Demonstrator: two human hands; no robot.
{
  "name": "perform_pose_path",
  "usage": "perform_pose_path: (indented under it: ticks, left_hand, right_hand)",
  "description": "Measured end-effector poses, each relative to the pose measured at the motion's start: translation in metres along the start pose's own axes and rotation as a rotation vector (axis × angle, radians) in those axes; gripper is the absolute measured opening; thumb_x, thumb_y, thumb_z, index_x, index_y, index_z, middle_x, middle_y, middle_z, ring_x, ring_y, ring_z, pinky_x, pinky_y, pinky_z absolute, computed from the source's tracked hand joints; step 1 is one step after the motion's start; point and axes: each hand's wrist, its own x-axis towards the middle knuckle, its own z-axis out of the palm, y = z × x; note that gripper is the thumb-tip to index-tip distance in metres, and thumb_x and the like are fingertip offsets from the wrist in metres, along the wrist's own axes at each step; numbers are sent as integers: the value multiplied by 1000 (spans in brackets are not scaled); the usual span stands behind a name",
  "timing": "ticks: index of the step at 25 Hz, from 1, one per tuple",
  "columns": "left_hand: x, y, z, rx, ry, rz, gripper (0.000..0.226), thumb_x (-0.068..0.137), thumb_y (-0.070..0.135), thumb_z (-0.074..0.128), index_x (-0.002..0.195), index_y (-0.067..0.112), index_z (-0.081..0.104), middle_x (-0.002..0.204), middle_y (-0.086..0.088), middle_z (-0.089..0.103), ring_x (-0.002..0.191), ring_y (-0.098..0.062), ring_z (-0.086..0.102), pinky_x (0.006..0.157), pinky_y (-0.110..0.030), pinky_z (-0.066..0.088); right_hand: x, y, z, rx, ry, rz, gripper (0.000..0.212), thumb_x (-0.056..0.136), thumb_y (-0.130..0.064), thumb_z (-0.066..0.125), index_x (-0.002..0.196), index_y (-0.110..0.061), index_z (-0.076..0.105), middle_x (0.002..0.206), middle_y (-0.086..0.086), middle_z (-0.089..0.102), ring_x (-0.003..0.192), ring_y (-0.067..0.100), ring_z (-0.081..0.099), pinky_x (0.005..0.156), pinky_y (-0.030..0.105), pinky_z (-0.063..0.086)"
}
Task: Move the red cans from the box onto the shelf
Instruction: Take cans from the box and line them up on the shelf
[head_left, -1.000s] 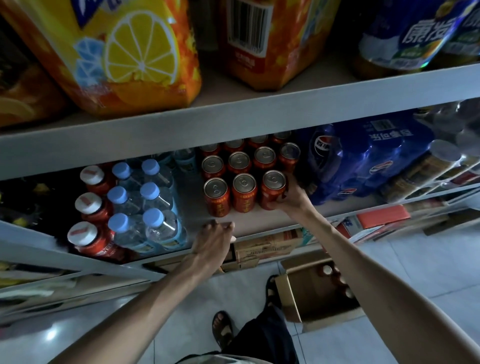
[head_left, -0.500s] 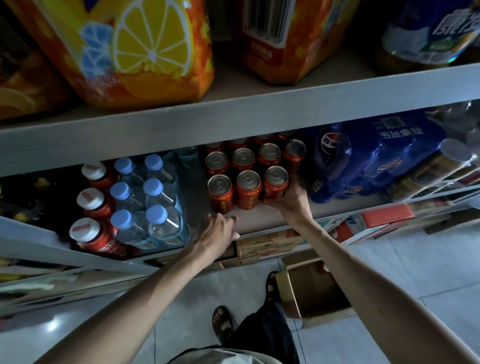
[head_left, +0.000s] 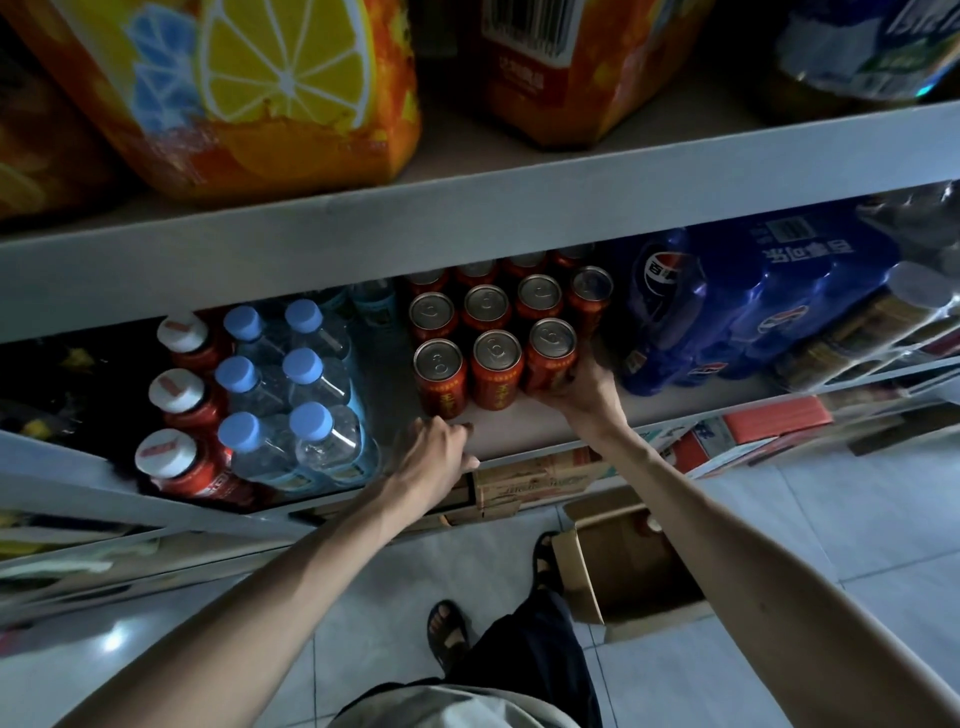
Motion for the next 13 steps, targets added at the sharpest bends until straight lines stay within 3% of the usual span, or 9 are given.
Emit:
perform_pose_path:
  ticks: [5,8,10,13]
  left_hand:
    - [-1,1,-3,31,27,24,40,93,45,56,122,17,59,105,-14,70,103,-33,65,81,-39,54]
    - [-5,2,-2,25,21,15,41,95,45,53,125,17,57,108,-14,69,106,-32,63,82,-39,53]
    - [-7,3,-2,30,18,17,39,95,46,52,123,17,57,108,-14,68,105,-32,63,81,-39,53]
    - [-9,3,-1,78,59,30,37,95,47,51,117,17,59,104,-13,70,101,-31,66,78,-38,55]
  right_hand:
    - [2,2,0,31,-23,21,82,63,-32,90,132,-29,47,115,-17,60,102,-5,57,74,-2,42]
    - [2,2,-1,50,-47,29,83,65,-26,90,135,-24,46,126,-6,63,113,11,61,91,25,51]
    - [1,-1,-4,36,-65,39,83,65,-26,90,136,-21,47,128,0,64,114,15,61,95,33,52]
    - [2,-4,-5,20,-86,66,81,66,-22,89,135,-21,47,124,-3,64,113,15,61,85,15,48]
